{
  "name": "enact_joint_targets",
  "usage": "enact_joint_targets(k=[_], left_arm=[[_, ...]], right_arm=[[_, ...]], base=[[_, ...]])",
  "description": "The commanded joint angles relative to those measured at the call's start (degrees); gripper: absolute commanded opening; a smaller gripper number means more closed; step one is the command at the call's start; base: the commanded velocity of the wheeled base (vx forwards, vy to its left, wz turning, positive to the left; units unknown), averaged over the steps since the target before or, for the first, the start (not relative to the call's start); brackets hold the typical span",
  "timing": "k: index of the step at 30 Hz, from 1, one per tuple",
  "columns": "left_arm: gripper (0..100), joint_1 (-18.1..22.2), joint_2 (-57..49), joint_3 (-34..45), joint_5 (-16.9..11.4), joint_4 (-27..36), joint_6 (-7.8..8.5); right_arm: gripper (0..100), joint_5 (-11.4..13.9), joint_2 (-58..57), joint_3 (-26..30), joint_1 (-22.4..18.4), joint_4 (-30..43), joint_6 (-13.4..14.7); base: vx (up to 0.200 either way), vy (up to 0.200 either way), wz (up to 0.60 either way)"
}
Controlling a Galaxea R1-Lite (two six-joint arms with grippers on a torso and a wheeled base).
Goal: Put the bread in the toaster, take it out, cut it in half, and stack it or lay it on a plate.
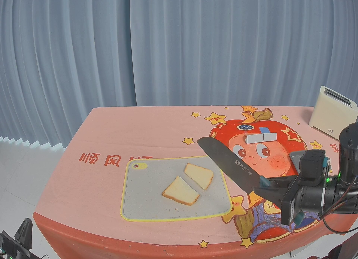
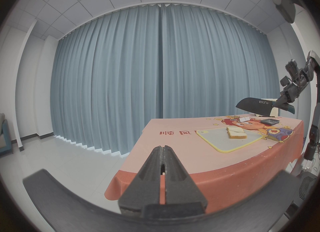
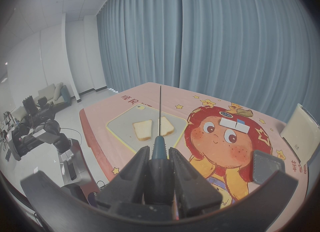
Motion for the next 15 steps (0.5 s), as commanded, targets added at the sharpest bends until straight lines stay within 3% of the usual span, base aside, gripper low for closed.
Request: enact_joint_targets(k=[1, 5, 7, 9, 15], left_arm=[[0, 0.2, -2.8, 1.0, -1.2, -0.1, 0.22], [0, 0.3, -2.8, 1.0, -1.1, 0.2, -0.13], [0, 0.3, -2.8, 1.0, -1.1, 0.3, -0.13], [0, 0.3, -2.8, 1.0, -1.1, 0.3, -0.13], [0, 0.3, -2.8, 1.0, -1.1, 0.3, -0.13]], right_arm=[[0, -0.6, 1.1, 4.3, 0.0, -6.3, 0.0], [0, -3.1, 2.5, 5.9, 0.4, -12.8, 0.1], [0, -6.9, 2.9, 7.0, 0.6, -16.2, 0.0], [0, -8.9, 2.4, 7.2, 0.8, -16.2, 0.0], [0, -9.8, 1.0, 6.5, 0.6, -15.9, 0.0]], base=[[0.0, 0.0, 0.0], [0.0, 0.0, 0.0], [0.0, 0.0, 0.0], [0.0, 0.0, 0.0], [0.0, 0.0, 0.0]])
